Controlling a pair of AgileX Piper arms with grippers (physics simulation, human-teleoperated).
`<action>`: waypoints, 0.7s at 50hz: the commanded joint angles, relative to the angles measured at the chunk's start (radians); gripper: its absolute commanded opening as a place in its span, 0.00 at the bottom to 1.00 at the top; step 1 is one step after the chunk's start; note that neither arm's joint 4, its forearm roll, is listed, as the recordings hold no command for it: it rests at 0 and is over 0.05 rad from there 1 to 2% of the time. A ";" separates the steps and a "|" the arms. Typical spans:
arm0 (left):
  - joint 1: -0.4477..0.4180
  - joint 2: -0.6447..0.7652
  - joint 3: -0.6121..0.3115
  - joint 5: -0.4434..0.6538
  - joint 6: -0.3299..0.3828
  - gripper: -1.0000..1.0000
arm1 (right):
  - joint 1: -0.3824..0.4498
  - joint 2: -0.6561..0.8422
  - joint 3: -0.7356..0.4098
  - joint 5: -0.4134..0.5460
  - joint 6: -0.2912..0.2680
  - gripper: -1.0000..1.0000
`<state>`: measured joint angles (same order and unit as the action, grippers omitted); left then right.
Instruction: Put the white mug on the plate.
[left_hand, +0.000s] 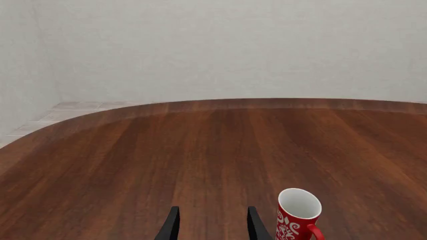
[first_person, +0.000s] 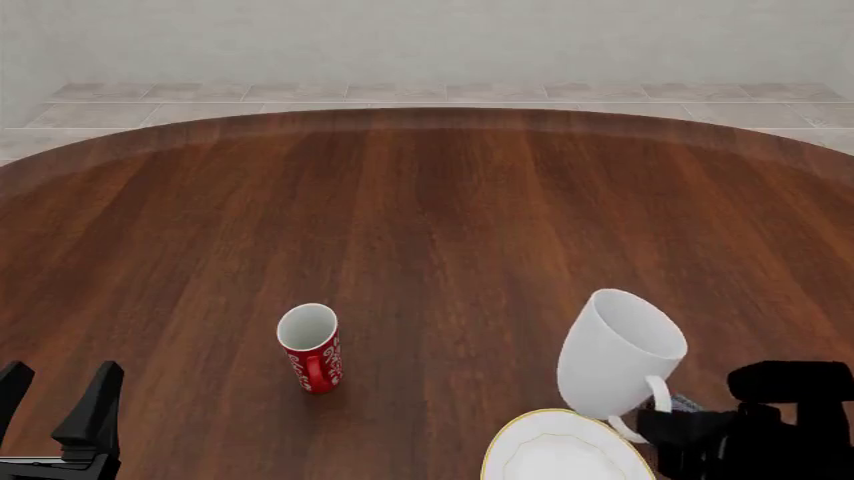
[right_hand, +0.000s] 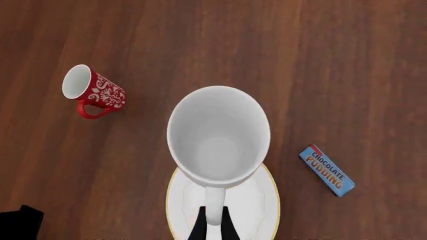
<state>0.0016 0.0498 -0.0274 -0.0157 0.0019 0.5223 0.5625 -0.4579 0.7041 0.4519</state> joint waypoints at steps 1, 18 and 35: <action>0.000 -0.001 0.000 0.000 0.000 1.00 | 0.003 -0.048 0.015 0.039 -0.025 0.00; 0.000 0.000 0.000 0.000 0.000 1.00 | 0.040 -0.092 0.018 0.079 -0.027 0.00; 0.000 0.000 0.000 0.000 0.000 1.00 | 0.071 -0.149 0.069 0.112 -0.022 0.00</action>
<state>0.0015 0.0498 -0.0274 -0.0157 0.0020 0.5741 0.4443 -0.4103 0.7998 0.4206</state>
